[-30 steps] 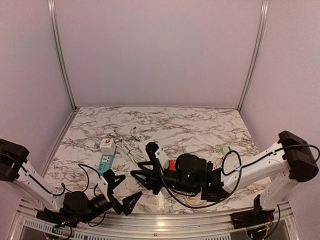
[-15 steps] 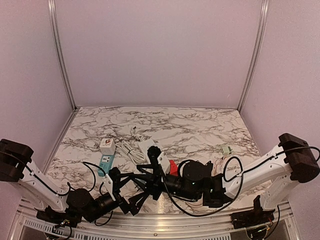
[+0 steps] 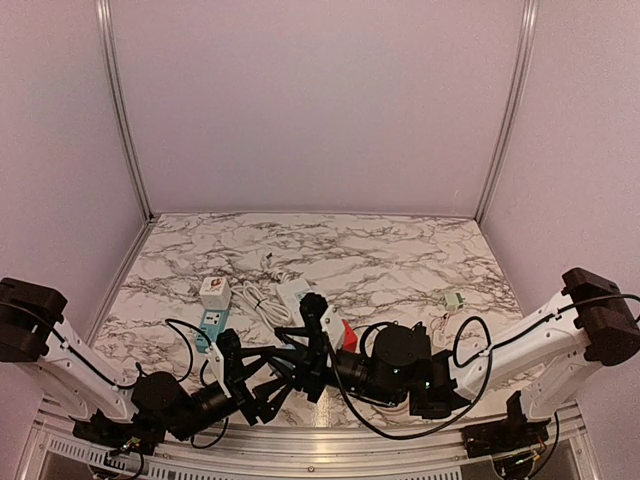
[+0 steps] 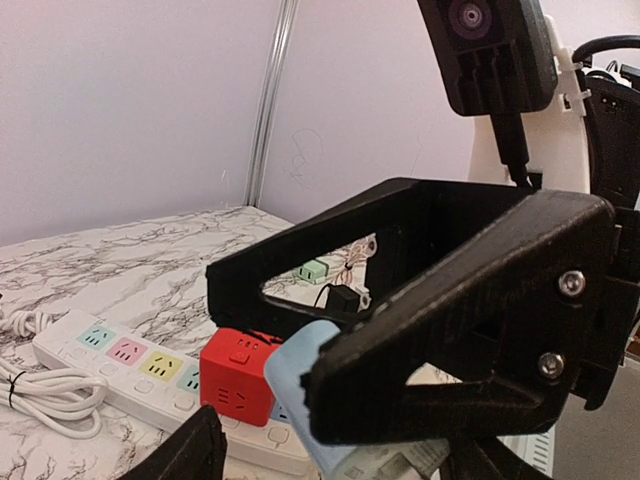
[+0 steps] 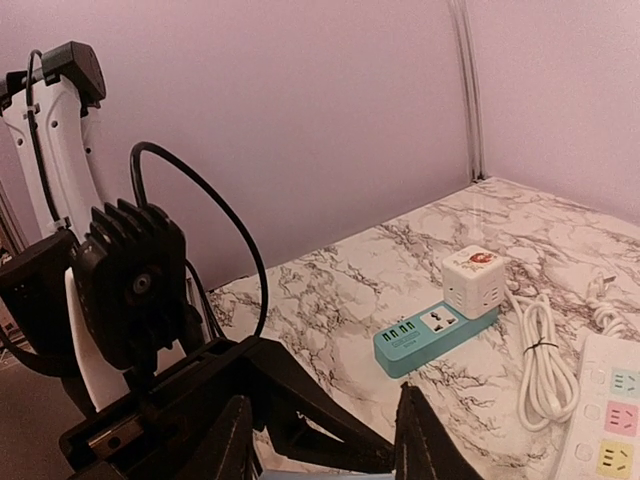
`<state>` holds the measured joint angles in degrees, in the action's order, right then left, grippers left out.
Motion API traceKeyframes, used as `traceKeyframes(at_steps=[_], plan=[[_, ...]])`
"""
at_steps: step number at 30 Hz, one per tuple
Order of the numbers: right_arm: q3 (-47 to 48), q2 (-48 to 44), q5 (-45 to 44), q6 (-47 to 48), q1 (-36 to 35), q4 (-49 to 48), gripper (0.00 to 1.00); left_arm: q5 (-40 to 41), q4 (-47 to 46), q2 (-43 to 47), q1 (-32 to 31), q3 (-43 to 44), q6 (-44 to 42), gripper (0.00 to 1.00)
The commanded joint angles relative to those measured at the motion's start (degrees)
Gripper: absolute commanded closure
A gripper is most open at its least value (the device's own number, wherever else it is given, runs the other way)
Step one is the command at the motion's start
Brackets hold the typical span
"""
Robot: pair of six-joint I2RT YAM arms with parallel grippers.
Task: Insert the plug
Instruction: Pass from the right arm to the left
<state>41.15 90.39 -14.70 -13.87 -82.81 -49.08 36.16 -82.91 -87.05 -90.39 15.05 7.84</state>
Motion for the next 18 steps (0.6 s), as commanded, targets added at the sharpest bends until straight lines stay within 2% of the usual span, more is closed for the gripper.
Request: traceKeyframes(at_steps=[1, 3, 7, 16, 18], plan=[[0.25, -0.83, 0.95, 0.59, -2.02, -1.78, 1.00, 2.25, -3.01, 0.26, 1.81, 0.28, 0.78, 0.27], [0.32, -0.68, 1.28, 0.73, -2.20, -1.98, 1.00, 2.05, -3.25, 0.47, 2.09, -0.12, 1.03, 0.28], [0.43, -0.57, 1.90, 0.86, -2.66, -2.07, 1.00, 1.58, -4.87, 1.31, 2.62, -1.16, 1.12, 0.39], [0.67, -0.40, 1.86, 1.62, -3.22, -1.91, 1.00, 0.97, -5.00, 3.94, 3.03, -2.26, 0.92, 0.93], [0.72, -0.47, 1.64, 1.99, -3.31, -1.82, 1.00, 1.04, -4.81, 4.43, 3.07, -2.35, 1.00, 1.00]])
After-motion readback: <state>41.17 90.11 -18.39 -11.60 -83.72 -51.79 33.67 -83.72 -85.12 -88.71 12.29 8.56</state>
